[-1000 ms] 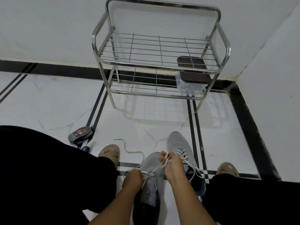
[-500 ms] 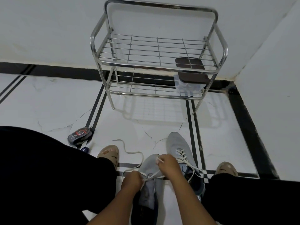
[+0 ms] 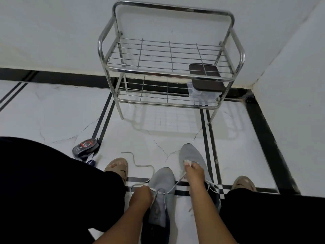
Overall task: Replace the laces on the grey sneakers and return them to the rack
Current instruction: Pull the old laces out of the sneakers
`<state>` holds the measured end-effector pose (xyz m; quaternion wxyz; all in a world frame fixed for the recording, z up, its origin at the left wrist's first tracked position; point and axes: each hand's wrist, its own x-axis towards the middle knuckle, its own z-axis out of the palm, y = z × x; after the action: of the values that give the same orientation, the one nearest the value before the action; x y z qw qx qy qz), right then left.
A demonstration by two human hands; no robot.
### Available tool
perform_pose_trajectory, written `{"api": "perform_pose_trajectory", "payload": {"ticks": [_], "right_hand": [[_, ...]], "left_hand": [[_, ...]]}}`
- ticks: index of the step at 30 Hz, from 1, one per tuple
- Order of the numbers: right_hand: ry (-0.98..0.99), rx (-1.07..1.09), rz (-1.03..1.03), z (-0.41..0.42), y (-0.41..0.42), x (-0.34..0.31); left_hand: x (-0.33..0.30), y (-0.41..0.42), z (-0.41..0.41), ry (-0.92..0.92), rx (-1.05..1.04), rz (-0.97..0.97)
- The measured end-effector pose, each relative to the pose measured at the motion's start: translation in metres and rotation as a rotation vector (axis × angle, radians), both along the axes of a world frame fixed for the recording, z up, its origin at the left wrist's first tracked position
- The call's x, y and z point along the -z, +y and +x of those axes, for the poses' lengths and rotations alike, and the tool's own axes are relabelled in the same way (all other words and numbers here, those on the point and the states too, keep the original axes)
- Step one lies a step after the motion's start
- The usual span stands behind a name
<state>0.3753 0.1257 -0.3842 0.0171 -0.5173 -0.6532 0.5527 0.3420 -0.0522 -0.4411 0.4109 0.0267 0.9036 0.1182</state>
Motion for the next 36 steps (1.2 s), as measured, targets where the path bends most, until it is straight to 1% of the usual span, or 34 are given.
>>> {"api": "perform_pose_trajectory", "payload": {"ticks": [1,2,3,4,5,6,7,8,9,11,12,14,16,19,21,23,25,27,28,29,30,31,32,33,34,35,36], "right_hand": [[0.047,0.04,-0.05,-0.002,0.006,-0.002],[0.022,-0.04,-0.056,-0.002,0.01,-0.003],[-0.087,-0.208,-0.01,-0.002,0.01,-0.003],[-0.232,-0.384,0.102,0.0,0.007,-0.001],[-0.359,-0.512,0.263,0.004,0.0,0.001],[-0.457,-0.575,0.406,0.009,-0.009,0.001],[-0.519,-0.594,0.497,0.015,-0.019,0.002],[-0.554,-0.619,0.521,0.02,-0.028,0.002],[-0.568,-0.673,0.453,0.024,-0.035,0.004],[-0.572,-0.805,0.184,0.032,-0.047,0.009],[-0.575,-0.859,0.092,0.036,-0.052,0.008],[-0.567,-0.902,0.129,0.042,-0.052,0.014],[-0.564,-0.915,0.19,0.044,-0.05,0.017],[-0.538,-0.924,0.211,0.044,-0.049,0.022],[-0.529,-0.909,0.213,0.045,-0.051,0.023],[-0.511,-0.876,0.188,0.048,-0.049,0.027],[-0.489,-0.834,0.146,0.051,-0.046,0.029],[-0.47,-0.806,0.118,0.051,-0.045,0.029],[-0.465,-0.802,0.119,0.05,-0.044,0.027],[-0.468,-0.809,0.126,0.049,-0.045,0.026],[-0.473,-0.825,0.138,0.047,-0.046,0.025],[-0.478,-0.837,0.149,0.046,-0.047,0.025],[-0.478,-0.846,0.159,0.046,-0.048,0.026],[-0.473,-0.847,0.155,0.046,-0.048,0.026],[-0.458,-0.836,0.138,0.046,-0.048,0.027],[-0.443,-0.815,0.115,0.047,-0.047,0.027],[-0.425,-0.783,0.094,0.047,-0.045,0.027]], "left_hand": [[0.0,0.0,0.0,-0.004,0.003,-0.005],[0.001,0.0,0.001,-0.007,0.008,-0.009],[0.001,0.001,0.001,-0.009,0.01,-0.01],[0.001,0.001,0.001,-0.014,0.009,-0.006],[0.001,0.002,0.002,-0.018,0.009,0.002],[0.001,0.002,0.002,-0.019,0.013,0.015],[0.001,0.003,0.002,-0.01,0.019,0.029],[0.0,0.003,0.003,-0.001,0.019,0.044],[0.0,0.002,0.003,0.007,0.011,0.056],[-0.001,0.002,0.005,0.035,-0.004,0.08],[-0.004,0.002,0.007,0.059,-0.004,0.1],[-0.007,0.003,0.009,0.129,0.052,0.176],[-0.008,0.005,0.011,0.182,0.204,0.234],[-0.008,0.007,0.015,0.217,0.412,0.191],[-0.012,0.013,0.015,0.186,0.426,0.15],[-0.016,0.019,0.009,0.08,0.286,0.142],[-0.021,0.016,0.0,-0.054,0.066,0.147],[-0.022,0.008,-0.004,-0.148,-0.201,0.213],[-0.019,0.006,-0.005,-0.194,-0.259,0.241],[-0.022,0.006,-0.005,-0.184,-0.198,0.239],[-0.027,0.006,-0.002,-0.172,-0.079,0.181],[-0.022,0.009,-0.001,-0.086,0.061,0.119],[-0.019,0.011,0.005,-0.024,0.112,0.11],[-0.02,0.015,0.007,0.002,0.099,0.12],[-0.02,0.018,0.01,-0.017,-0.029,0.177],[-0.022,0.02,0.008,-0.092,-0.272,0.279],[-0.024,0.019,0.004,-0.176,-0.631,0.392]]}}
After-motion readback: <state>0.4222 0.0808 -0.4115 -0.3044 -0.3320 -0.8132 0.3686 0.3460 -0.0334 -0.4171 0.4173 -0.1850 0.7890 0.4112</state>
